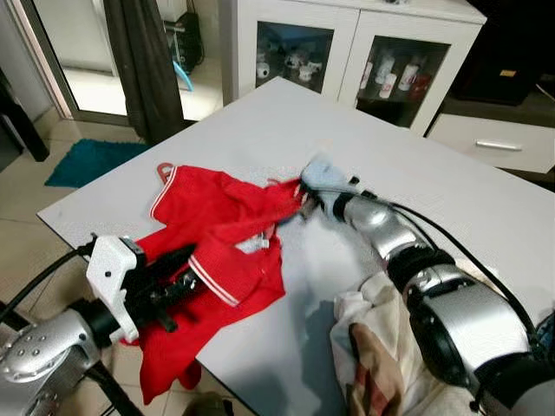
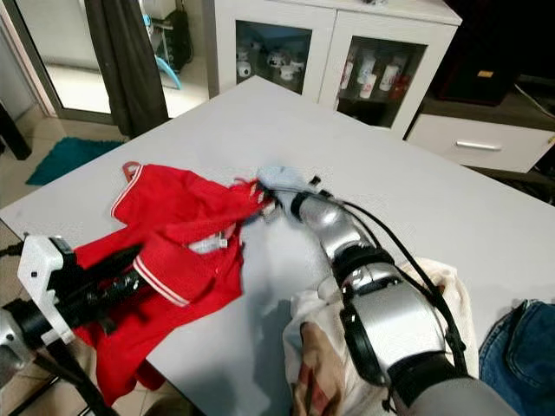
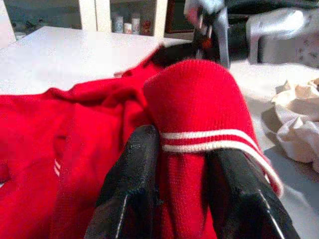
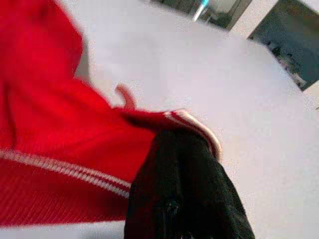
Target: Hang hanger
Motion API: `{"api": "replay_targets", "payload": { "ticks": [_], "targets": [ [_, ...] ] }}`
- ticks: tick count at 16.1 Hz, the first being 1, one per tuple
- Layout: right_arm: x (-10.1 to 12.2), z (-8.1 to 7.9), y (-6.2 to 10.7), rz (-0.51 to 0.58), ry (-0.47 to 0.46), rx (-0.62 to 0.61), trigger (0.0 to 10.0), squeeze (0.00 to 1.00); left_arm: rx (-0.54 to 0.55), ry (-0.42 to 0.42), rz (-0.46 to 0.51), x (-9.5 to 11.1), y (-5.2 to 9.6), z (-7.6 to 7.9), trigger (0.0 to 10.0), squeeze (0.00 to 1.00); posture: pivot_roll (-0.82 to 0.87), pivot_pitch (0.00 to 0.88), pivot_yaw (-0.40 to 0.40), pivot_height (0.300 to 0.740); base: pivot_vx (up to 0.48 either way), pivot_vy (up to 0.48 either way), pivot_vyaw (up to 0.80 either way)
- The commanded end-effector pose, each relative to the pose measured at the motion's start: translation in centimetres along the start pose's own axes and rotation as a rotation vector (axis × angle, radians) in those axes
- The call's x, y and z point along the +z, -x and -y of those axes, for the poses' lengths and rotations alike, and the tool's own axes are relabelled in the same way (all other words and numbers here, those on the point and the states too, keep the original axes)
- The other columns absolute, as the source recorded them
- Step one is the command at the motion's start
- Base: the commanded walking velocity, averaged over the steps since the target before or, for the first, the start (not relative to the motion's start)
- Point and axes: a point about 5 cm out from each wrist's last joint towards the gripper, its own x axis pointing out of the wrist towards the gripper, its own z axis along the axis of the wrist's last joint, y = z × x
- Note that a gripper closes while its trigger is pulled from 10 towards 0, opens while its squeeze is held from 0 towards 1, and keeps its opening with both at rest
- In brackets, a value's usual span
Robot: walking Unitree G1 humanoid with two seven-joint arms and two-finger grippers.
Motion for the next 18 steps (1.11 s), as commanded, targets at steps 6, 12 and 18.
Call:
{"api": "replay_targets", "payload": {
  "ticks": [6,12,18],
  "targets": [
    [0.7,2.9,1.6,0.08,-0.231,0.159,10.0,0.0,-0.003,-0.043,-0.019,-0.7,-1.1,-0.4,10.0,0.0,0.18,0.058,-0.033,0.74,0.0,0.0,0.0],
    [1.5,3.9,3.0,0.153,-0.206,0.36,10.0,0.0,-0.017,-0.138,-0.063,-1.4,-2.6,-0.1,10.0,0.0,0.18,0.051,-0.036,0.74,0.0,0.0,0.0],
    [3.5,4.4,2.8,0.249,-0.174,0.266,10.0,0.0,-0.019,-0.173,-0.038,-1.5,-3.7,0.4,10.0,0.0,0.18,0.044,-0.058,0.74,0.0,0.0,0.0]
  ]
}}
